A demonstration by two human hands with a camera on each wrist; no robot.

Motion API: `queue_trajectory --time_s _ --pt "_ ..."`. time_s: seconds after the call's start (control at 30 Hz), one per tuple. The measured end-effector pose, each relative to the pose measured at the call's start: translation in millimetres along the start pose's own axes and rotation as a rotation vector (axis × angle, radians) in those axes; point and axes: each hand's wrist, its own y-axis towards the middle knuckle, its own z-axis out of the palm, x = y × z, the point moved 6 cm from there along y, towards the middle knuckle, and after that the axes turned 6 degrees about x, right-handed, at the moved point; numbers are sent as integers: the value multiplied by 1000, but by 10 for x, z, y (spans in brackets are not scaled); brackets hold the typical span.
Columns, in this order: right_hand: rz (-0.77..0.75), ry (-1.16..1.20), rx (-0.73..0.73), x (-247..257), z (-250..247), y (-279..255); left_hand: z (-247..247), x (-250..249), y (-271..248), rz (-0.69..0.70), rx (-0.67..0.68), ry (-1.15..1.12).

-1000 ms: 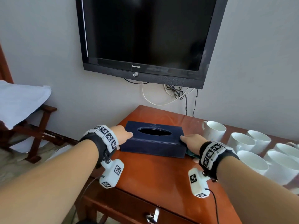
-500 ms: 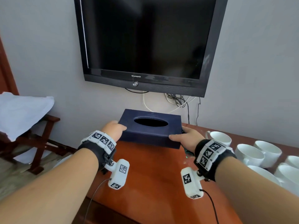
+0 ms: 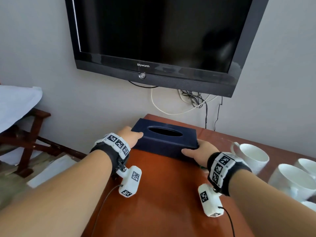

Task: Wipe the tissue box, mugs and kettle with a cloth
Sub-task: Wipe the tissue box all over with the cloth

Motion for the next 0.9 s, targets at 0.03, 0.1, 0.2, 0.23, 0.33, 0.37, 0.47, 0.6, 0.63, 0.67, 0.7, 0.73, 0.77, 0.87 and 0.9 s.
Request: queue_trajectory --time_s 0.03,0.1,0.2,0.23,0.33,0.37,0.47,0.6,0.63,0.67,0.7,0.73,0.77,0.87,0.9 --pt "1 -45 -3 11 7 60 2 -8 67 -3 -12 36" --pt "19 -123 8 43 13 181 -12 -44 187 -1 -20 55" --pt "74 -217 46 65 -19 364 -7 -106 384 14 15 78" --pt "90 -240 63 66 -34 423 -5 -112 453 14 21 83" --pt "124 -352 99 32 -46 622 16 -149 642 -21 16 101" --pt "133 -398 109 8 -40 688 26 -167 698 -49 8 115" --pt "151 -505 144 -2 -20 809 35 -244 812 -145 -14 188" --pt "149 -548 162 59 -45 884 43 -296 983 -169 21 286" --pt "153 -552 164 67 -43 904 48 -285 1028 -171 14 301" --pt "156 -561 166 73 -40 931 54 -284 1063 -173 4 315" --pt "165 -572 166 73 -42 968 65 -290 1086 -179 -6 318" --pt "176 -586 167 77 -47 1005 80 -300 1111 -185 -12 315" --pt "197 -601 169 80 -56 1036 93 -314 1118 -193 -13 309" --pt "241 -624 165 78 -81 1127 120 -348 1137 -213 -21 286" --pt "245 -633 159 75 -86 1152 125 -348 1155 -215 -22 282"
